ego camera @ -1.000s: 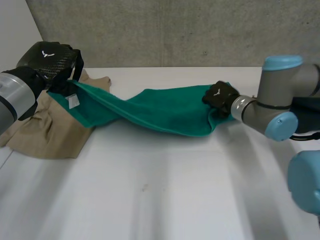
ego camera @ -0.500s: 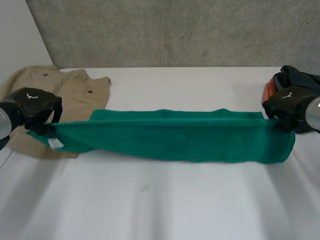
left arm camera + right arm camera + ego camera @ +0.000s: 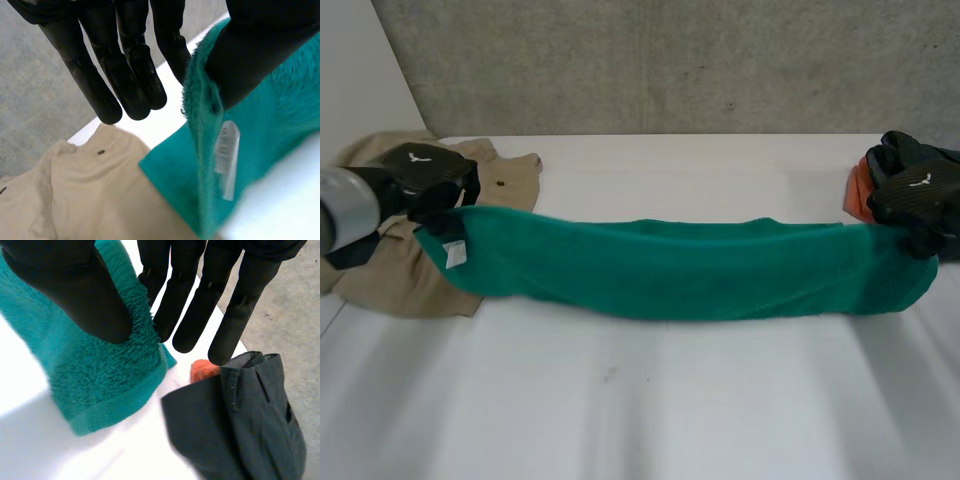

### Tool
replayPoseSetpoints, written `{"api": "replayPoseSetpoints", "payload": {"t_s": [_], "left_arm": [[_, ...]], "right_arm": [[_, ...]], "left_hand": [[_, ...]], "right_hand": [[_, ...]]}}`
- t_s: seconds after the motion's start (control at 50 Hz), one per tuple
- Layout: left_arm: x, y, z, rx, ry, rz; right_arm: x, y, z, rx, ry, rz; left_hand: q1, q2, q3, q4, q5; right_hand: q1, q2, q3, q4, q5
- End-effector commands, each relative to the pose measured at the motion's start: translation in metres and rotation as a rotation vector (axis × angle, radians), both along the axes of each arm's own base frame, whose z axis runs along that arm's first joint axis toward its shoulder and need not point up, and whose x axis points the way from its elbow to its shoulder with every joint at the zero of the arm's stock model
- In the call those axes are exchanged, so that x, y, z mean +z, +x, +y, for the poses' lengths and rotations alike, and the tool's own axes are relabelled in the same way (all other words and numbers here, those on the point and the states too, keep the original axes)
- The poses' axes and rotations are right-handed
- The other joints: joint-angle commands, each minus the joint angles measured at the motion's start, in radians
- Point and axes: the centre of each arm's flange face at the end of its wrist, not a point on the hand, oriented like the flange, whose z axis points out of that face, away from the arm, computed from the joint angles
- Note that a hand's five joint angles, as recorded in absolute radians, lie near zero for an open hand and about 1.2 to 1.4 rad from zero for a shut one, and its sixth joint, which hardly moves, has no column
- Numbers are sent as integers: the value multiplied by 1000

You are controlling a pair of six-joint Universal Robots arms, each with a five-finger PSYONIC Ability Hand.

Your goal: Fold the laundry.

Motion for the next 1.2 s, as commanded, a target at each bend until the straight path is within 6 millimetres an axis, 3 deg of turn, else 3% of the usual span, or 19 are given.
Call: {"api": "replayPoseSetpoints", "payload": {"t_s": [0.02,0.06,0.08,0.16,0.24,0.28,0.38,0.48,0.64,0.7,0.82,0.84,0.9,0.92,0.98,1.0,1.08,1.14,1.2], "left_arm": [[11,-22,-56,6,-181,-38],[32,-29,-68,-1,-287,11],[58,-33,-78,-2,-412,70],[114,-30,-98,39,-699,234],[147,-24,-106,89,-868,427],[152,-24,-108,91,-898,488],[129,-28,-114,70,-807,562],[89,-23,-124,89,-714,505],[13,-20,-126,114,-540,358],[-26,-23,-111,82,-417,284],[-61,-19,-72,55,-246,144],[-66,-15,-56,53,-189,96],[-71,-6,-32,53,-101,19],[-73,0,-14,47,-33,-32],[-74,8,16,27,78,-106],[-75,11,38,-1,158,-158],[-76,17,86,-108,331,-285],[-72,18,101,-174,374,-333],[-65,15,98,-212,310,-342]], "right_arm": [[11,19,-56,-25,-221,2],[28,26,-74,-29,-351,-31],[49,32,-89,-42,-497,-79],[102,37,-111,-87,-830,-255],[135,35,-113,-83,-1049,-454],[140,36,-109,-72,-1088,-518],[129,46,-99,-33,-1059,-568],[92,52,-102,-35,-937,-537],[3,54,-107,-76,-633,-426],[-40,51,-98,-91,-477,-375],[-75,44,-73,-101,-279,-277],[-79,40,-62,-107,-223,-233],[-77,31,-42,-105,-139,-144],[-75,22,-26,-105,-71,-78],[-73,9,4,-86,63,33],[-73,2,27,-60,164,104],[-69,-14,66,26,306,240],[-70,-14,68,90,254,269],[-71,-13,61,90,192,257]], "left_hand": [[224,198,205,194,233],[224,198,205,194,233],[224,198,205,194,233],[224,198,205,194,233],[224,198,205,194,233],[224,198,205,194,233],[224,198,205,194,233],[224,198,205,194,233],[224,198,205,194,233],[224,198,205,194,233],[224,198,205,194,233],[224,198,205,194,233],[224,198,205,194,233],[224,198,205,194,233],[224,198,205,194,233],[224,198,205,194,233],[224,198,205,194,233],[224,198,205,194,233],[224,198,205,194,233]], "right_hand": [[266,216,208,201,207],[266,216,208,201,207],[266,216,208,201,207],[266,216,208,201,207],[266,216,208,201,207],[266,216,208,201,207],[266,216,208,201,207],[266,216,208,201,207],[266,216,208,201,207],[266,216,208,201,207],[266,216,208,201,207],[266,216,208,201,207],[266,216,208,201,207],[266,216,208,201,207],[266,216,208,201,207],[266,216,208,201,207],[266,216,208,201,207],[266,216,208,201,207],[266,216,208,201,207]]}}
